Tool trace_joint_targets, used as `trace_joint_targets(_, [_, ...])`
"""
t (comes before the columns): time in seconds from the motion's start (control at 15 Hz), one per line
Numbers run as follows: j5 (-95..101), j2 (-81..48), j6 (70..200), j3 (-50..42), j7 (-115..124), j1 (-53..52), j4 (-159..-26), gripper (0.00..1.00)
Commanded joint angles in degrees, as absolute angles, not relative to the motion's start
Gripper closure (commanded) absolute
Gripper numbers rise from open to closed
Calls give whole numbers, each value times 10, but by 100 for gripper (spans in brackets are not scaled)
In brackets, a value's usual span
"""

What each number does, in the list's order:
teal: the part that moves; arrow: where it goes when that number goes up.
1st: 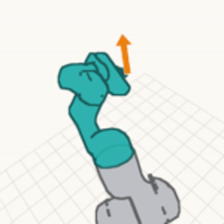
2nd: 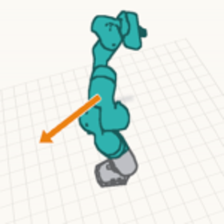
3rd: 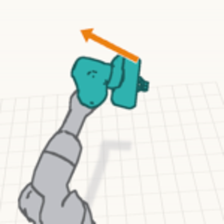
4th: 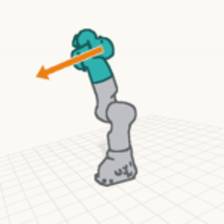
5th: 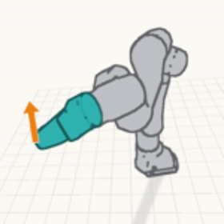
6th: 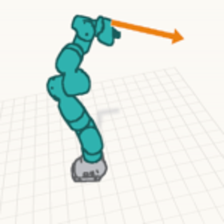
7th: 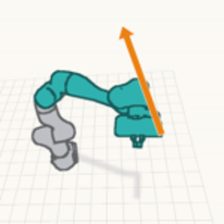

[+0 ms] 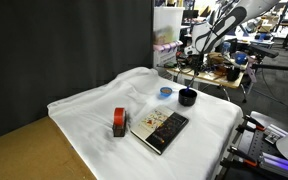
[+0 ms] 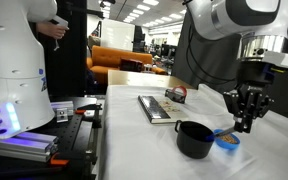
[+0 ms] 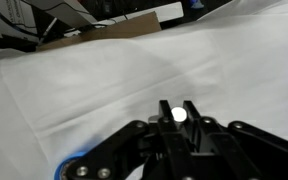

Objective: Pick up the pen from the black cup and put it on the book.

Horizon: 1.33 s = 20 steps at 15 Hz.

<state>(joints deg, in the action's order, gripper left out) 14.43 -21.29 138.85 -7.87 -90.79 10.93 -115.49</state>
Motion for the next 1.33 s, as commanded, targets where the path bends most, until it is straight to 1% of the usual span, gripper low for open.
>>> trace_joint_targets(0.0, [171,-217,1384,-85,-887,112,-1148,96])
trace_joint_targets(1.27, [192,-250,1384,-94,-888,118,-1064,96])
